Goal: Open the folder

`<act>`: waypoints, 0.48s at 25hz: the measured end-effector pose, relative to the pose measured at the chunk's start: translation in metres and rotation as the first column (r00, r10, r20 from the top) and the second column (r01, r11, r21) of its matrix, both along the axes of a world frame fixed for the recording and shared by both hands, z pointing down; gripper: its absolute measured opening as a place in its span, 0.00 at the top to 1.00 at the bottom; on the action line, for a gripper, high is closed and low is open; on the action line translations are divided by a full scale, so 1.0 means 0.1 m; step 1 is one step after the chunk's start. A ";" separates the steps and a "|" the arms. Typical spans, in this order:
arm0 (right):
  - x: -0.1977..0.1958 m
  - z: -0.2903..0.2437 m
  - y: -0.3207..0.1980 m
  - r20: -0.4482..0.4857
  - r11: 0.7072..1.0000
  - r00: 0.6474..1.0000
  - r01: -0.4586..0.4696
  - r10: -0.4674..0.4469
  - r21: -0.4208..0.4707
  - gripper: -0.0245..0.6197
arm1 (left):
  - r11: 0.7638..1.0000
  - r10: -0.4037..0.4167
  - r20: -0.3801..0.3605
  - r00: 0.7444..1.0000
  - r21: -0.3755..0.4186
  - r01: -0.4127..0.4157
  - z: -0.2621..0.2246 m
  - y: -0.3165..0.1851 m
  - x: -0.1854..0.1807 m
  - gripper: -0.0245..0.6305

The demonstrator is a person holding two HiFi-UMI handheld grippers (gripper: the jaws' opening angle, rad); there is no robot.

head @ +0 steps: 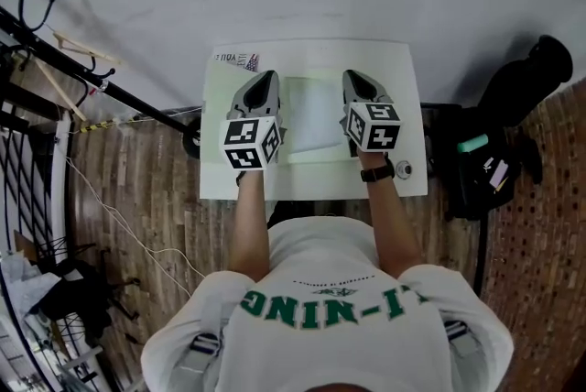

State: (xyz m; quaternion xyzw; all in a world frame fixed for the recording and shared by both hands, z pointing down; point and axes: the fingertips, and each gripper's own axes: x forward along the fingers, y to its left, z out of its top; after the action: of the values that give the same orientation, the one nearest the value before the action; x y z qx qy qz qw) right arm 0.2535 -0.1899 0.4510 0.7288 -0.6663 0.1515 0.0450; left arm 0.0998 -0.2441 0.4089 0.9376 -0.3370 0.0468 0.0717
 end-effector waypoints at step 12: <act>0.28 -0.66 0.65 -0.125 0.988 0.990 -0.043 0.062 0.151 0.94 | 0.992 0.041 -0.012 0.999 0.122 -0.040 -0.41 0.52 0.44 0.94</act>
State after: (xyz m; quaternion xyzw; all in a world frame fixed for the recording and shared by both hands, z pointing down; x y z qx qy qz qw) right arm 0.2817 -0.1244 0.3852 0.7557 -0.6519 0.0554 0.0299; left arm 0.1440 -0.1922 0.3684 0.9472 -0.3196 0.0210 0.0160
